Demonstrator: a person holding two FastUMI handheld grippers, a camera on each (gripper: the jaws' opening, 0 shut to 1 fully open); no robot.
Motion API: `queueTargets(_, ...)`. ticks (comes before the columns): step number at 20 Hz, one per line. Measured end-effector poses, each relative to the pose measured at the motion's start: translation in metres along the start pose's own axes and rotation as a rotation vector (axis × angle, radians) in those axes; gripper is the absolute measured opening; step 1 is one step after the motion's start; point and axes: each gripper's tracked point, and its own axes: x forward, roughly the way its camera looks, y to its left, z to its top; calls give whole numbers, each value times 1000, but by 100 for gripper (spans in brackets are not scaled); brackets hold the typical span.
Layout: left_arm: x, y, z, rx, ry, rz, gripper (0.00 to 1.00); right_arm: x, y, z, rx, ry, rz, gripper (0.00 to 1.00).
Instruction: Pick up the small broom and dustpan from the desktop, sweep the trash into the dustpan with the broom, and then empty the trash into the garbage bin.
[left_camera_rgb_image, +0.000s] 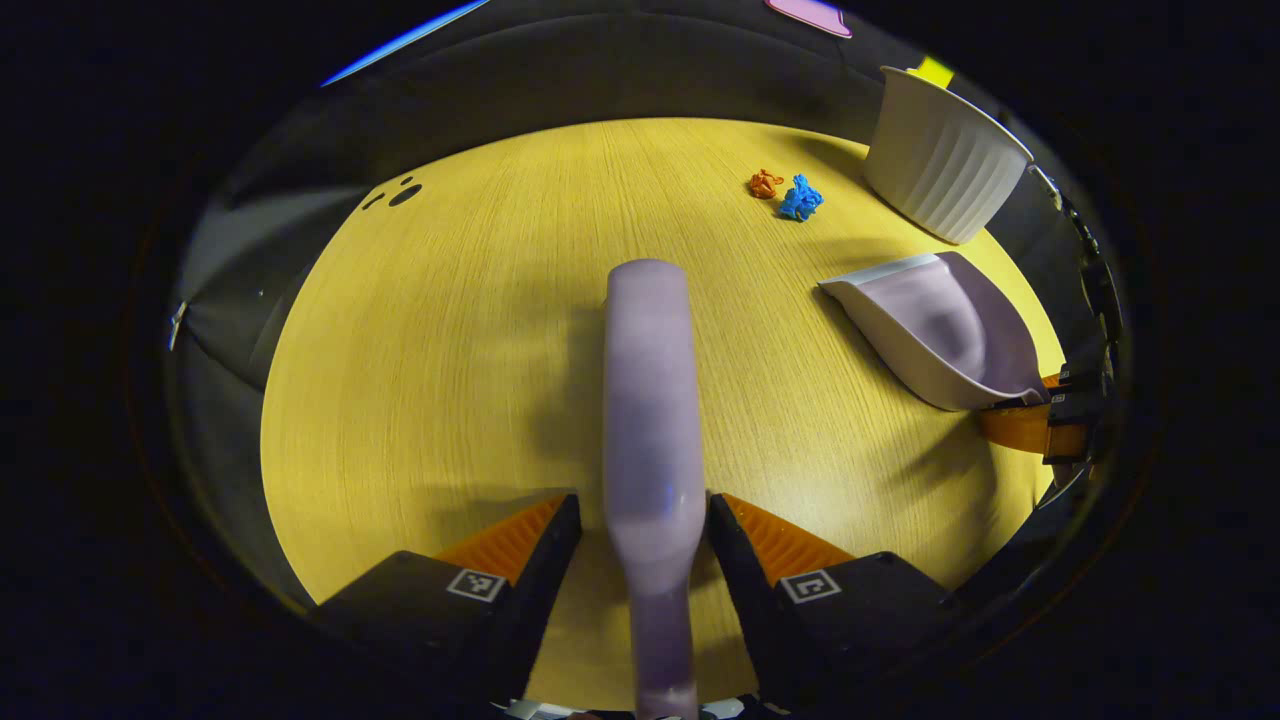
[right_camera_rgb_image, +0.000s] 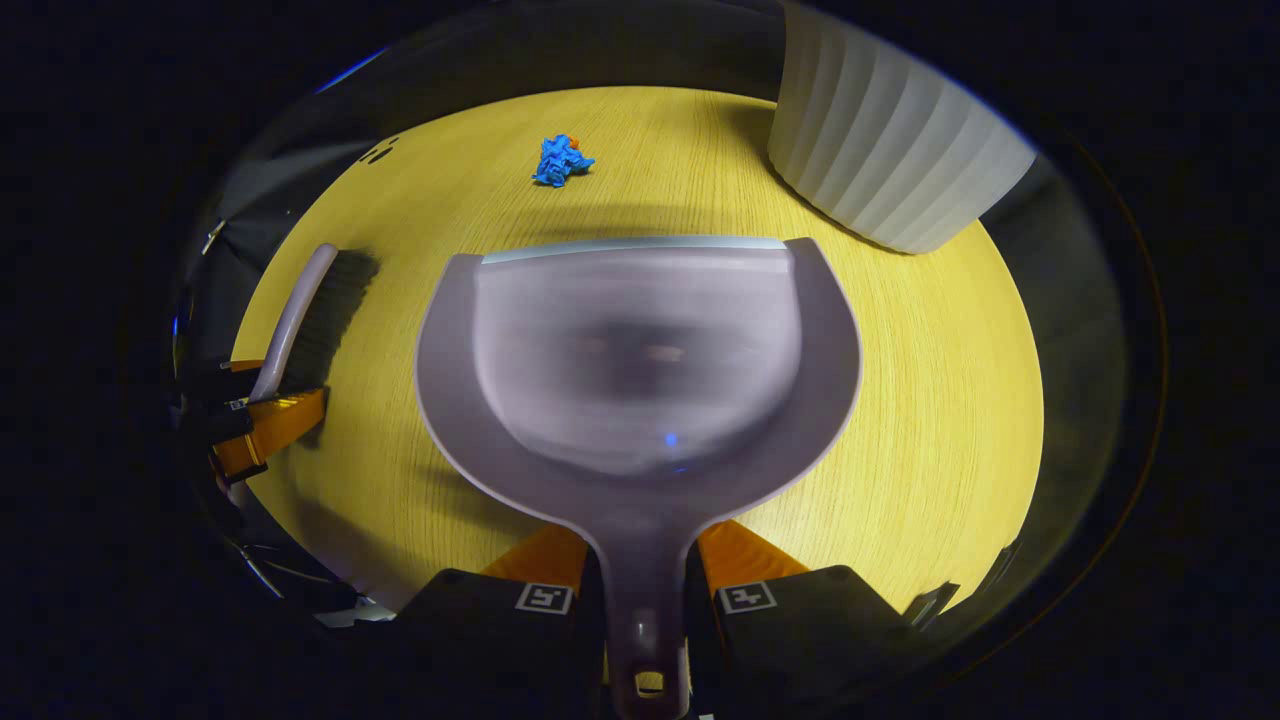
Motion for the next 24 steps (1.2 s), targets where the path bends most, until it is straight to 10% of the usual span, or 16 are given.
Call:
queueTargets(11,0,-4,5,-125,-86,36,29,1,-1,1,-25,-18,13,38)
queueTargets(24,-1,0,66,-86,-71,-15,26,-9,-29,10,-204,-57,55,42)
